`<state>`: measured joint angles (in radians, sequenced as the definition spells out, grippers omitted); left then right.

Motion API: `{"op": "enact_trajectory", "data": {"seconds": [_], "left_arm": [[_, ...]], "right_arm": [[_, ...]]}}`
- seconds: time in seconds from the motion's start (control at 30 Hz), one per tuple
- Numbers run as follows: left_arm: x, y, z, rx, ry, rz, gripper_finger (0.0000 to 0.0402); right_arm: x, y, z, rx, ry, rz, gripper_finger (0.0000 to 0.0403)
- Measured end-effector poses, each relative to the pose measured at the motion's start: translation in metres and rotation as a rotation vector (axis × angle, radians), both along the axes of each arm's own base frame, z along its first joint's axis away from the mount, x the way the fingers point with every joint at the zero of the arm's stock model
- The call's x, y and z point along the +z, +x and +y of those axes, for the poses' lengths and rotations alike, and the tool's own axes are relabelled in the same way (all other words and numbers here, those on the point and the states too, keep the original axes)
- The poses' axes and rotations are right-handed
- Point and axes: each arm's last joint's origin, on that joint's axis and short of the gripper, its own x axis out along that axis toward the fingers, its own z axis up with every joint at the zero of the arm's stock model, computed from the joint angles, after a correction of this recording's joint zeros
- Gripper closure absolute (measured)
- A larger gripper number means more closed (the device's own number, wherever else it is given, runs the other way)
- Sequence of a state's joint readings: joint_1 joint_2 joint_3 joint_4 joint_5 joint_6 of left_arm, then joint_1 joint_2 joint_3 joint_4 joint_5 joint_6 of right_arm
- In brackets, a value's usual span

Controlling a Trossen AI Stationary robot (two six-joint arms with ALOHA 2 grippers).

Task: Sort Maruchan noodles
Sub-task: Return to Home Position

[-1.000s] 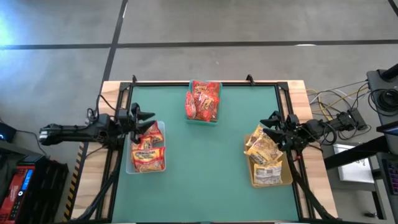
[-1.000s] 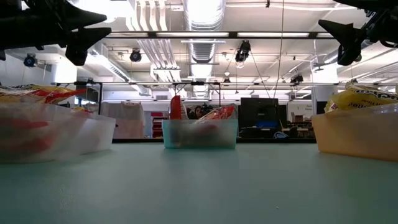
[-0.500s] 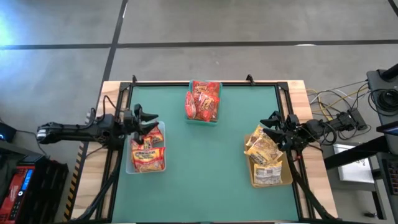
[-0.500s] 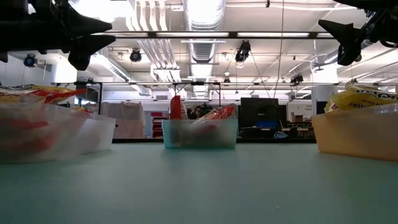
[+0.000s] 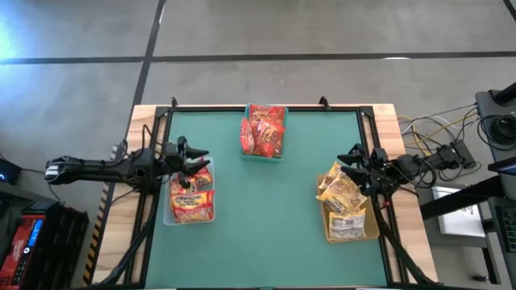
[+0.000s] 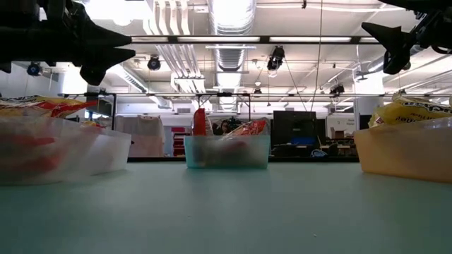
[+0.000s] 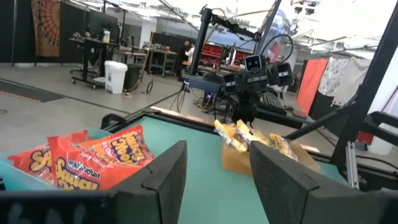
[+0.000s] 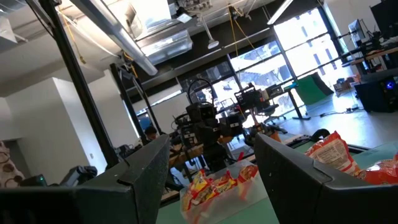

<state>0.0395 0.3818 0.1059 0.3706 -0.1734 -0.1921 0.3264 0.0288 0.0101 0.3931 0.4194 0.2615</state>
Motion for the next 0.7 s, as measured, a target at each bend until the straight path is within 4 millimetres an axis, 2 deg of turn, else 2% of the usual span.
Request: {"op": "enact_trajectory", "data": {"seconds": [0.7], "left_arm": [[-0.0101,0.0088,0.0003,0.000,-0.004,0.094,0.0243]], "right_arm": [[0.0000,0.0000,0.0000,0.000,0.000,0.000,0.0179]]}}
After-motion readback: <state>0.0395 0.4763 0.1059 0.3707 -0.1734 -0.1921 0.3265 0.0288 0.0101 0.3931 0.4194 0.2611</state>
